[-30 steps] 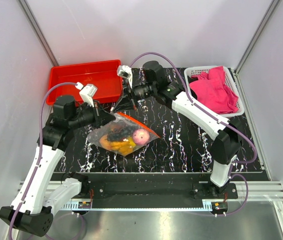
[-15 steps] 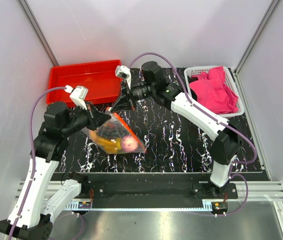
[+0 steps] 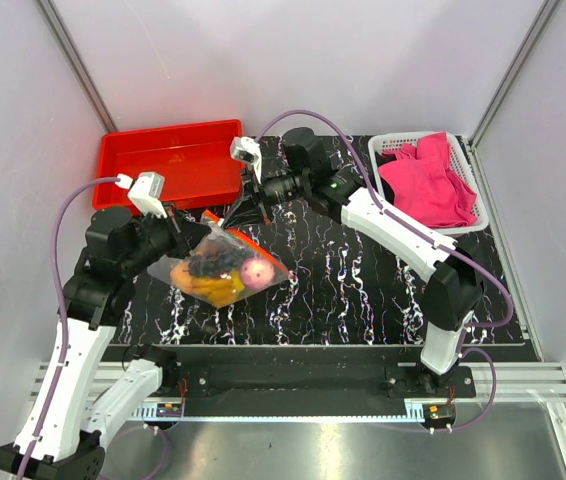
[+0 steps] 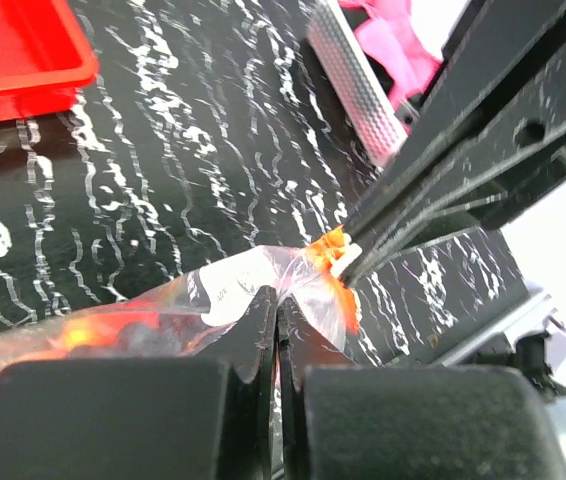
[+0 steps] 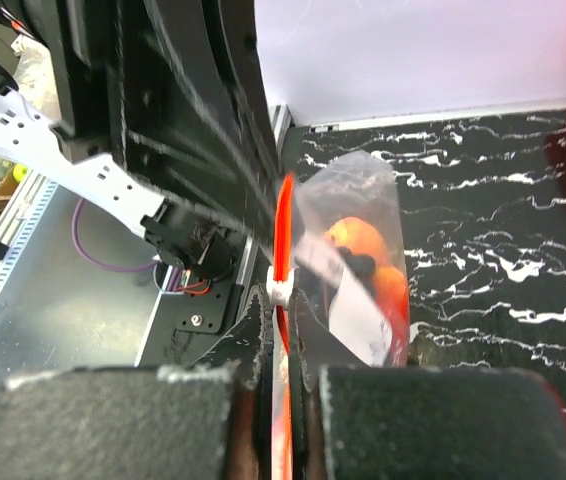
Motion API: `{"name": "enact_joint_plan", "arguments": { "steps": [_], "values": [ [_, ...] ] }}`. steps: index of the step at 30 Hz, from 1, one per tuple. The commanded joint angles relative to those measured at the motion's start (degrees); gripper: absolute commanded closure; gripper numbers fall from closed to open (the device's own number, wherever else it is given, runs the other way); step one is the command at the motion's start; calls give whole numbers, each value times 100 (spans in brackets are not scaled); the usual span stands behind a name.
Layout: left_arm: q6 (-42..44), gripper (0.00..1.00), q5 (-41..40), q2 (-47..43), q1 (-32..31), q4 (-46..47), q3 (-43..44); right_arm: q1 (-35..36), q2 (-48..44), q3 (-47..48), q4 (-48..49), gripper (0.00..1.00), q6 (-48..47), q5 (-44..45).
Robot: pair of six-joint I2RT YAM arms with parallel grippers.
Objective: Open the zip-top bag and remove the fake food
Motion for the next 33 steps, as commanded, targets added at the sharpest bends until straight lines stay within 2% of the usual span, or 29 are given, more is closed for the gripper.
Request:
{"name": "enact_joint_plan", "arguments": {
  "steps": [1,8,18,33],
  "values": [
    [-159,100,-864,-181,68,538,307,-61,-260,-29,-167,100,-191,-82],
    [-71,100,-1629,-584,77,424,518,-61,-286,-73,-272,100,-340,23],
    [-133,100,-3868,-1428,77,266,492,-79,-287,-152,-545,100,-735,-47],
    [482,100,-5040,-1745,68,266,914,-79,-93,-117,-818,100,-1096,-284]
  ]
}}
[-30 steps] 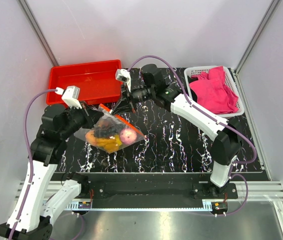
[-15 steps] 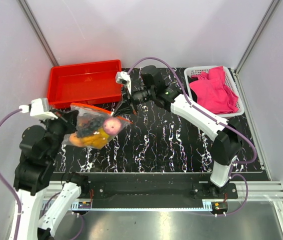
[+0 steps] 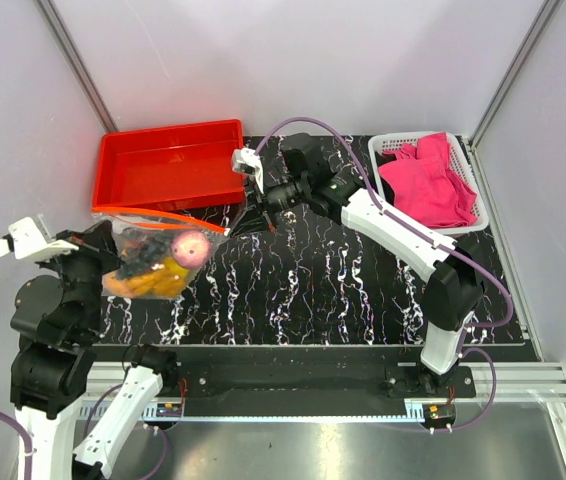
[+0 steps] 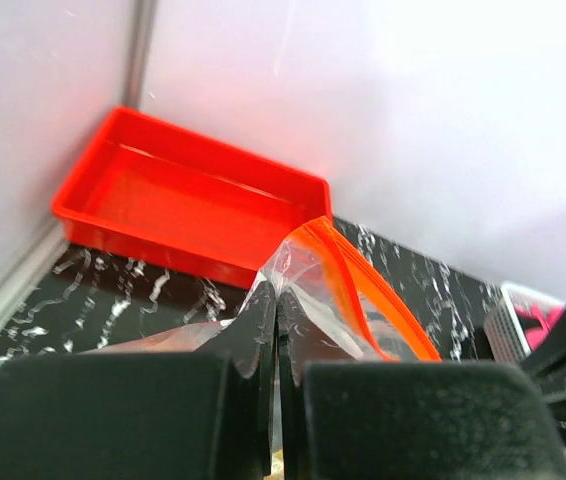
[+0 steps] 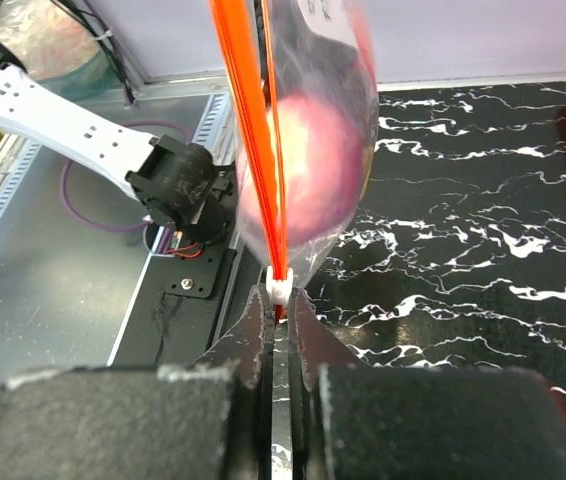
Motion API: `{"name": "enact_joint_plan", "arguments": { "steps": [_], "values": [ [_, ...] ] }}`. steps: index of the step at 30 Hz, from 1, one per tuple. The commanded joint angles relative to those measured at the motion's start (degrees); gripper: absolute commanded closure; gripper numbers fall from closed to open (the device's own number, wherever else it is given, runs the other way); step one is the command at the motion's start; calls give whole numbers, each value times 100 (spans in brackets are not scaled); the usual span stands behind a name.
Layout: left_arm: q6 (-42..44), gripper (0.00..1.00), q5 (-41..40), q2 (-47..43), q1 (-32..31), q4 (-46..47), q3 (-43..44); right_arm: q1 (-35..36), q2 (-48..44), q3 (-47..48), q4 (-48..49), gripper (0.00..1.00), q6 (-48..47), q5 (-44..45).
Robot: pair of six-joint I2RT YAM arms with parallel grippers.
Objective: Open the zip-top bag and remove the fake food
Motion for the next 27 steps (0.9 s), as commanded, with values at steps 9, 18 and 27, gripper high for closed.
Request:
{"name": "enact_joint_plan", "arguments": {
  "steps": [9,18,27],
  "values": [
    [91,100,-429,-128,51,348,219,-63,-7,130,-344,99,-233,-248],
    [-191,100,924,136,51,164,-176,-63,63,385,-327,32,154,289],
    [-446,100,1566,180,51,199,-599,-2,168,420,-19,20,426,297]
  ]
}}
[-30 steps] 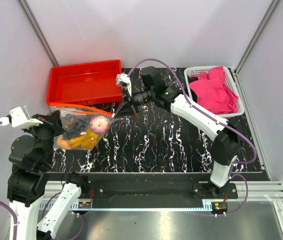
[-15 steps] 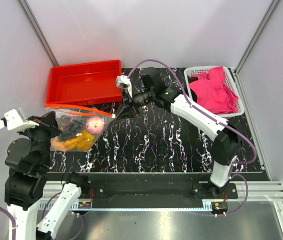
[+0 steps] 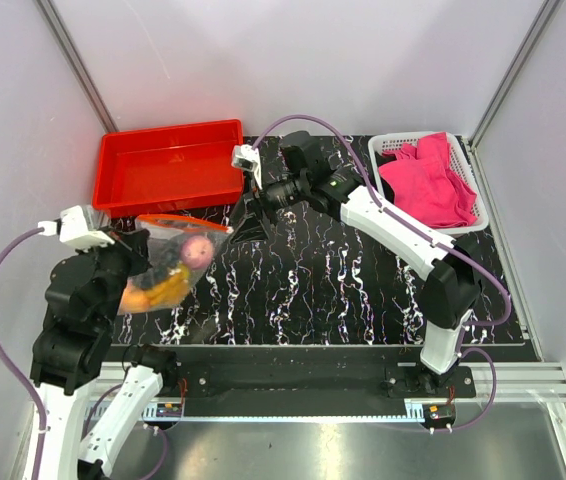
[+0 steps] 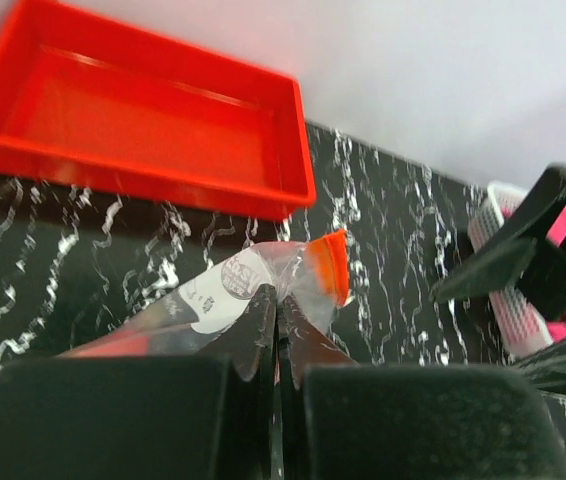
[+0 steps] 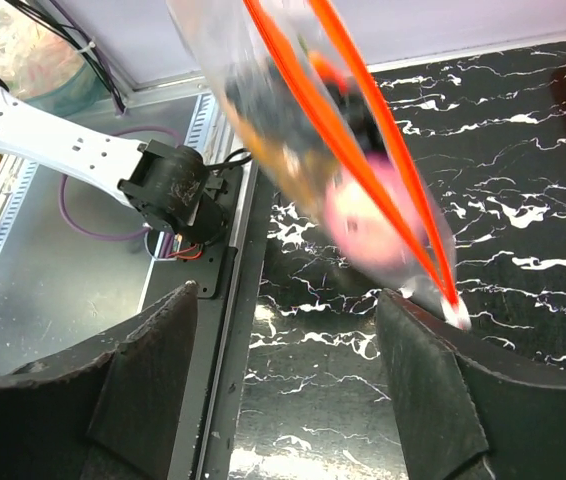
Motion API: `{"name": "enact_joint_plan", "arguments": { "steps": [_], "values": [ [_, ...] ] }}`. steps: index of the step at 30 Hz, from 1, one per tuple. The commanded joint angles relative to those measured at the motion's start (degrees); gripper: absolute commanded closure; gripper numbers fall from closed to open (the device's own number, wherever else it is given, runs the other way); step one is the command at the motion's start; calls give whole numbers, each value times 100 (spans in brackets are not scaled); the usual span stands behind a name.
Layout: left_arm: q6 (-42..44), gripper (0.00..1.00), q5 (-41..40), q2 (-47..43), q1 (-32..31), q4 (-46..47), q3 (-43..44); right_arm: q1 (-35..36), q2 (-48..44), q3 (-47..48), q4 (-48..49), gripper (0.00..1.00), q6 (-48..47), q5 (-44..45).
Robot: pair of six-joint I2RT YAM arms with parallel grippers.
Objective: Open the zip-top bag and remove the fake food
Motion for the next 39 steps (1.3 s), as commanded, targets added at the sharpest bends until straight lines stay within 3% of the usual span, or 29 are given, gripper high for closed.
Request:
{"name": "enact_joint_plan", "arguments": {
  "steps": [1,12,20,24,30,39],
  "values": [
    [-166,100,611,68,20,463,-33,55,113,226,335,20,153,70],
    [-193,100,1472,226,20,604,-253,55,88,243,362,19,197,650],
    [1,100,2246,349,20,577,-349,64,105,287,405,20,232,395],
    [-17,100,2308,358,20,569,-332,64,237,331,388,30,241,168],
    [-17,100,2395,490,20,639,-244,108,255,279,379,34,118,-79],
    [-131,100,2536,560,20,867,-139,117,413,331,221,51,13,-124]
  ]
}}
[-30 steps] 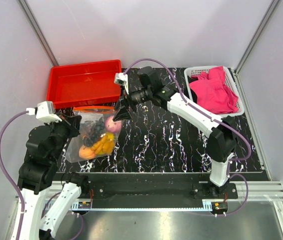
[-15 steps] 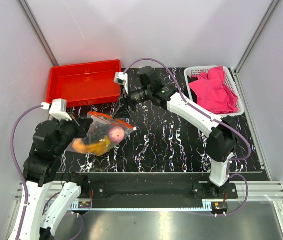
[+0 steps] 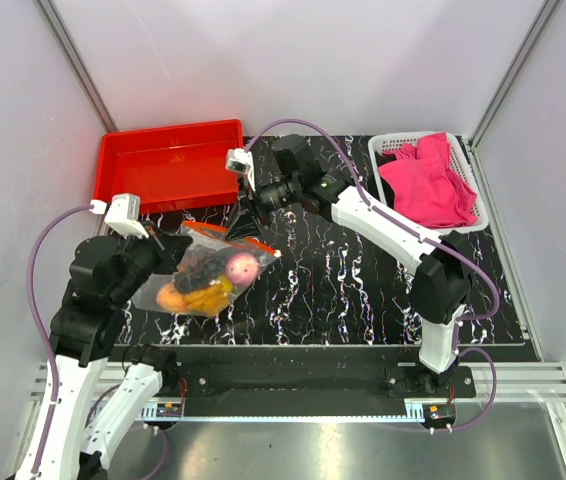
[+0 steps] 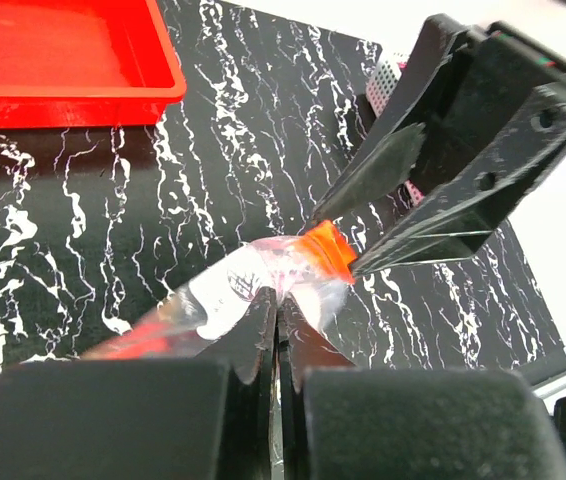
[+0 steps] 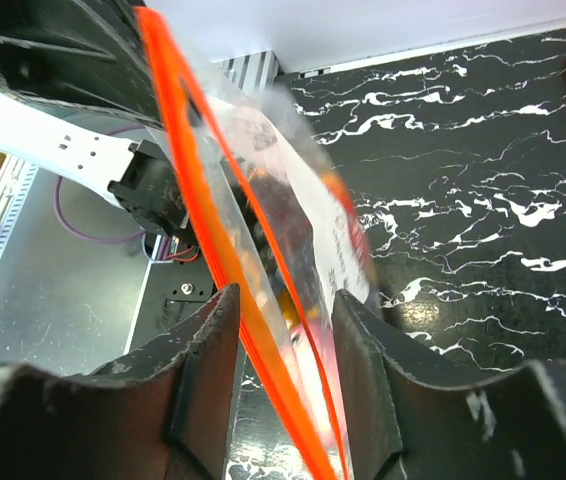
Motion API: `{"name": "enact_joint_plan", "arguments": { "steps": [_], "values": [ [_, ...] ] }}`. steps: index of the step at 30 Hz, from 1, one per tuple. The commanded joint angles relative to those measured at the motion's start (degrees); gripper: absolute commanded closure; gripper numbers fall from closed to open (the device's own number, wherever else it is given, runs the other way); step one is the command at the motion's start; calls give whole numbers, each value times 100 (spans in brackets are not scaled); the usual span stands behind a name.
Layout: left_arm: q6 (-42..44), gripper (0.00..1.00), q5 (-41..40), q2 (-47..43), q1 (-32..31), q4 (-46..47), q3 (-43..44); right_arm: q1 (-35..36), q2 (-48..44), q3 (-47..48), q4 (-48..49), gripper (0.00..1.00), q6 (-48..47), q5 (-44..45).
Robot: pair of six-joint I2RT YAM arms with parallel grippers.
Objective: Open the zip-top bag and remove the fake food
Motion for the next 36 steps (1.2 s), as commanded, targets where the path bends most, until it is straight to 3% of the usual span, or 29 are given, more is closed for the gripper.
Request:
{"name": "enact_joint_plan", "arguments": {
  "steps": [1,8,13,15,20,23,24,25,28,31,36],
  "values": [
    [-48,100,313,60,20,723,288,58,111,270,13,50,-156,-108],
    [-39,100,393,60,20,723,402,66,216,332,13,53,-138,-134],
    [-48,100,384,86,20,741,437,66,226,340,-13,64,-164,-187],
    [-13,100,384,113,20,732,463,75,208,323,-48,70,-208,-91],
    [-83,100,156,113,20,723,437,66,85,279,-154,100,-296,269],
    [-232,99,-20,183,20,671,376,66,-38,235,-154,100,-244,761],
    [-241,95,-55,218,20,627,376,66,-73,218,-154,100,-183,1093],
    [-233,77,-47,253,20,601,367,66,-160,191,-163,100,-165,1279],
    [-189,52,23,376,20,407,358,66,-362,156,-329,100,-208,1868],
    [-119,45,234,342,20,267,349,66,-547,217,-820,100,-323,2606],
    [-293,44,893,183,20,231,280,66,-820,226,-1340,100,-437,4372]
  ]
}}
